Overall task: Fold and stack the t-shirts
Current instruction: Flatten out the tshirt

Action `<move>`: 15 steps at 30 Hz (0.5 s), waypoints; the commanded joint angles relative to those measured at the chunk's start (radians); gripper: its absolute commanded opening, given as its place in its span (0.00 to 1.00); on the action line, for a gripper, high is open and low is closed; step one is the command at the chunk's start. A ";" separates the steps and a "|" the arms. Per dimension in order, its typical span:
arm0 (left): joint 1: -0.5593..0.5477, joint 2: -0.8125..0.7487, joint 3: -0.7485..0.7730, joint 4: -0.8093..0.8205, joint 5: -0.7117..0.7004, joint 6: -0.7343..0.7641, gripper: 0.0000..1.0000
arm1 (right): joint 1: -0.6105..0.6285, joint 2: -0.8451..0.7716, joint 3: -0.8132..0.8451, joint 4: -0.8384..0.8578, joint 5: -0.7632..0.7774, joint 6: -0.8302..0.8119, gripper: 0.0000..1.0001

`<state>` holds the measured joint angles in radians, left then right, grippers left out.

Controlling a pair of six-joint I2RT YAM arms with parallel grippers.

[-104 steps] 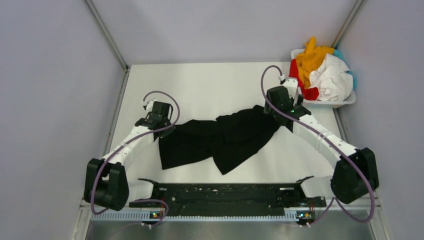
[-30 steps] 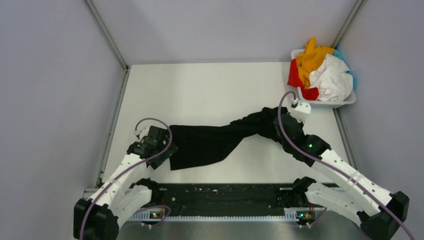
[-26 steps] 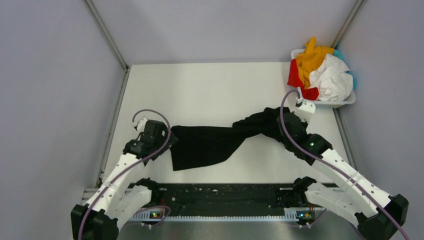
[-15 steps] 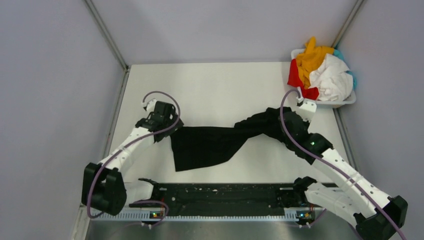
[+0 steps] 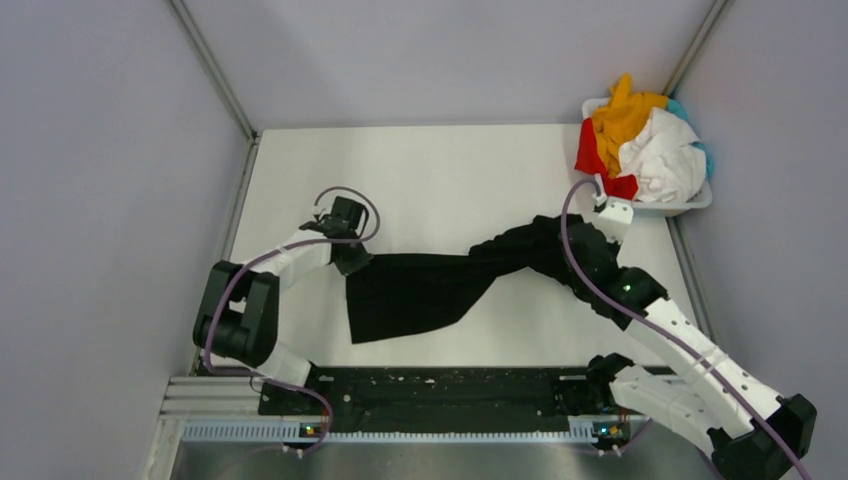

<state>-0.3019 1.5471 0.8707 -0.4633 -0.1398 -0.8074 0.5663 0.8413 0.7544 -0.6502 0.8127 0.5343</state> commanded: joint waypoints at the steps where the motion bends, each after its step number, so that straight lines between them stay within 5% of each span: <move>1: 0.002 -0.099 0.067 -0.022 -0.042 0.008 0.00 | -0.013 -0.049 0.044 0.043 0.008 -0.039 0.00; 8: -0.001 -0.468 0.161 -0.119 -0.116 0.064 0.00 | -0.013 -0.124 0.243 0.148 -0.063 -0.191 0.00; 15: -0.004 -0.813 0.321 -0.163 -0.090 0.109 0.00 | -0.012 -0.220 0.558 0.228 -0.401 -0.281 0.00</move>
<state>-0.3046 0.8757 1.0821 -0.5900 -0.2081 -0.7471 0.5663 0.6888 1.1248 -0.5404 0.6231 0.3386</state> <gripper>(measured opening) 0.057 0.010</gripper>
